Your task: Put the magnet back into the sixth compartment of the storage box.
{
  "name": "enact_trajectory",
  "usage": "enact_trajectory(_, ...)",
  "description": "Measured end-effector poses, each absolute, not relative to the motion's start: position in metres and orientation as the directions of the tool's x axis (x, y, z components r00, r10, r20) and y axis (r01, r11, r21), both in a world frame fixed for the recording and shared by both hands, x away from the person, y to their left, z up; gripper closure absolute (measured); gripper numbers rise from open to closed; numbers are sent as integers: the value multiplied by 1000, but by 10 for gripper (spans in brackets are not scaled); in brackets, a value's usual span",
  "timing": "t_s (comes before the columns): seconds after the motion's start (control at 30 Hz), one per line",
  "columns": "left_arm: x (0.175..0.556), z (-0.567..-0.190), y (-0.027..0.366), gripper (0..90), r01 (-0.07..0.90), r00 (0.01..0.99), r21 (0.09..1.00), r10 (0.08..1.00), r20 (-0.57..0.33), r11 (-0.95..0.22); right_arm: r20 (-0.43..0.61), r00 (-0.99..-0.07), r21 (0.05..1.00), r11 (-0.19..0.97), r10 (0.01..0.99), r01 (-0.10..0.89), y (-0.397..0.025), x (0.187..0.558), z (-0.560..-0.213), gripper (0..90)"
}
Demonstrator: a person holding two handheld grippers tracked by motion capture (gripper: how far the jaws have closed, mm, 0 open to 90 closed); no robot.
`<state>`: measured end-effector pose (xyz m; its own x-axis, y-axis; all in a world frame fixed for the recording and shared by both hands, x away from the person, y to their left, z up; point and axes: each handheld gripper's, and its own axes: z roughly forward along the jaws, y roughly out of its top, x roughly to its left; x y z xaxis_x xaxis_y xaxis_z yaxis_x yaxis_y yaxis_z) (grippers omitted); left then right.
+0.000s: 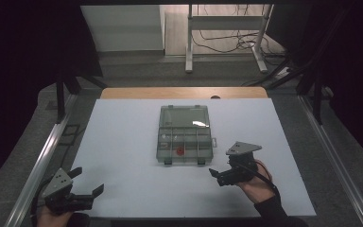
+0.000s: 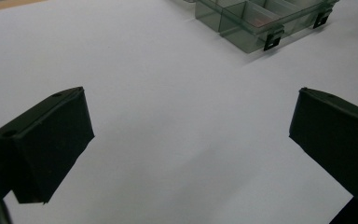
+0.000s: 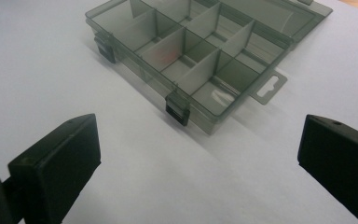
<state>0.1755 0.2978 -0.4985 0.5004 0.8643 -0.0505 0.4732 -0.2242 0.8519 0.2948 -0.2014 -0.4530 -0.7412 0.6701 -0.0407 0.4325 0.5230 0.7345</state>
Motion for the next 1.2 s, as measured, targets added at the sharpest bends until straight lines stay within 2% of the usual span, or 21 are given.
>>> enact_trajectory(1.2, 176, -498, 298, 1, 475, 499, 851, 865, -51, -224, -51, -626, 757, 439, 778, 484, -258, 269, -455, 0)
